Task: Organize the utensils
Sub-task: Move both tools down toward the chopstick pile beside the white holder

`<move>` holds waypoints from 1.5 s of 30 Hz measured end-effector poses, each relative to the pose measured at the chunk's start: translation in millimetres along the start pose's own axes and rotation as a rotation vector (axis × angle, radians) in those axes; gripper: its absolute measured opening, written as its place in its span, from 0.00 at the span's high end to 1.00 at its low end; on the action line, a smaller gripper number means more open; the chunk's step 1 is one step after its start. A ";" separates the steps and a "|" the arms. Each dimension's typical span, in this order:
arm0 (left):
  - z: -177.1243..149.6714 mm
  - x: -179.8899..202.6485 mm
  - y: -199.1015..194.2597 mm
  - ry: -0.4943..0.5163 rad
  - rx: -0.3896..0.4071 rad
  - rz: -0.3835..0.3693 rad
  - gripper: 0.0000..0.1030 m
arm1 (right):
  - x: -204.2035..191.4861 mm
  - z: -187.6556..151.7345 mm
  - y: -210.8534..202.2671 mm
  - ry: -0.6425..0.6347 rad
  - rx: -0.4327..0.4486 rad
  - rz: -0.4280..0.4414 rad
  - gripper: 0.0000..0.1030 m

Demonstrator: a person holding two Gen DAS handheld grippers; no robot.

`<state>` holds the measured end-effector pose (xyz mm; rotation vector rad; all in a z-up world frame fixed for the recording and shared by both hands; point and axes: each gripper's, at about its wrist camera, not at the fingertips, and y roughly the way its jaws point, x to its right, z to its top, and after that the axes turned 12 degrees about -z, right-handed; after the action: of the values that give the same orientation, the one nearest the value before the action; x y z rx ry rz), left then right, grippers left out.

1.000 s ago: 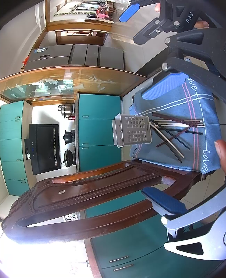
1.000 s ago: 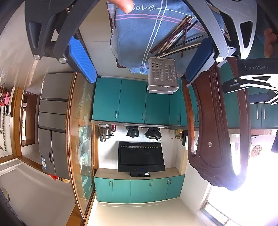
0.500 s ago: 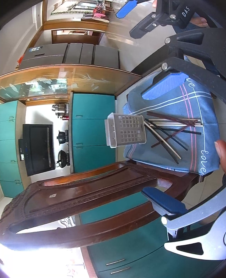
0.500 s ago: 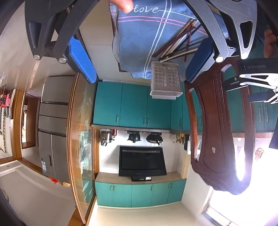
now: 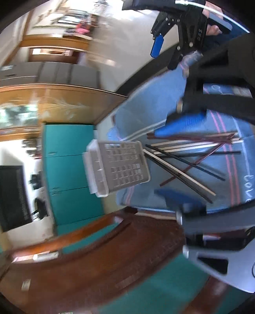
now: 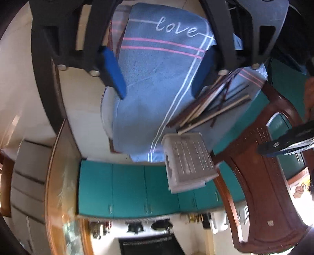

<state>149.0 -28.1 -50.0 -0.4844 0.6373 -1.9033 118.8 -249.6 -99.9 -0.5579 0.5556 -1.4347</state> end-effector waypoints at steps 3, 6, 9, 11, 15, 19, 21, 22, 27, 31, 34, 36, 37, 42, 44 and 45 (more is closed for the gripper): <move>9.3 -13.9 37.9 0.009 -0.037 -0.012 0.62 | 1.8 7.0 10.4 -0.004 0.003 0.006 0.37; 10.7 -26.6 59.9 -0.001 -0.031 0.004 0.62 | 4.1 19.2 17.6 -0.035 0.030 0.016 0.37; 8.4 -39.8 71.5 -0.068 -0.045 -0.010 0.57 | 0.8 32.0 24.7 -0.086 0.080 0.028 0.37; 10.3 -43.4 72.1 -0.083 -0.042 -0.006 0.54 | -4.1 40.3 34.6 -0.132 0.103 0.024 0.36; 13.1 -46.9 64.2 -0.088 -0.013 0.020 0.46 | -7.6 45.5 58.4 -0.150 0.093 0.053 0.36; 13.0 -52.0 60.4 -0.111 -0.015 0.014 0.46 | -4.5 35.0 73.8 -0.113 0.043 0.091 0.36; 11.8 -54.9 62.0 -0.124 -0.018 0.012 0.46 | -3.4 28.9 81.7 -0.093 0.003 0.093 0.36; 11.8 -55.3 62.6 -0.130 -0.022 0.011 0.46 | -3.5 27.5 84.0 -0.085 -0.008 0.095 0.36; 10.5 -55.5 67.9 -0.155 -0.035 0.005 0.41 | -3.6 25.2 83.7 -0.065 -0.015 0.112 0.36; 11.6 -52.8 70.2 -0.146 -0.038 0.012 0.41 | -8.9 22.2 80.2 -0.101 -0.003 0.098 0.36; 11.4 -53.6 72.2 -0.149 -0.043 0.012 0.41 | -11.7 19.1 79.7 -0.119 -0.004 0.095 0.36; 11.4 -54.4 73.1 -0.152 -0.044 0.015 0.41 | -12.7 17.8 80.5 -0.119 -0.007 0.100 0.36; 11.9 -55.4 73.8 -0.155 -0.044 0.016 0.41 | -13.4 17.3 81.4 -0.116 -0.011 0.103 0.36; 14.4 -58.7 75.7 -0.161 -0.041 0.025 0.42 | -17.4 16.3 90.9 -0.086 -0.052 0.125 0.36; 14.1 -60.5 77.5 -0.162 -0.050 0.036 0.48 | -21.0 16.1 97.8 -0.076 -0.079 0.120 0.36; 13.3 -61.4 78.5 -0.162 -0.056 0.042 0.50 | -22.3 15.7 100.0 -0.072 -0.088 0.118 0.36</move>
<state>236.3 -0.8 -91.6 -0.6491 0.5906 -1.7898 202.9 -221.3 -153.4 -0.6339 0.5872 -1.2789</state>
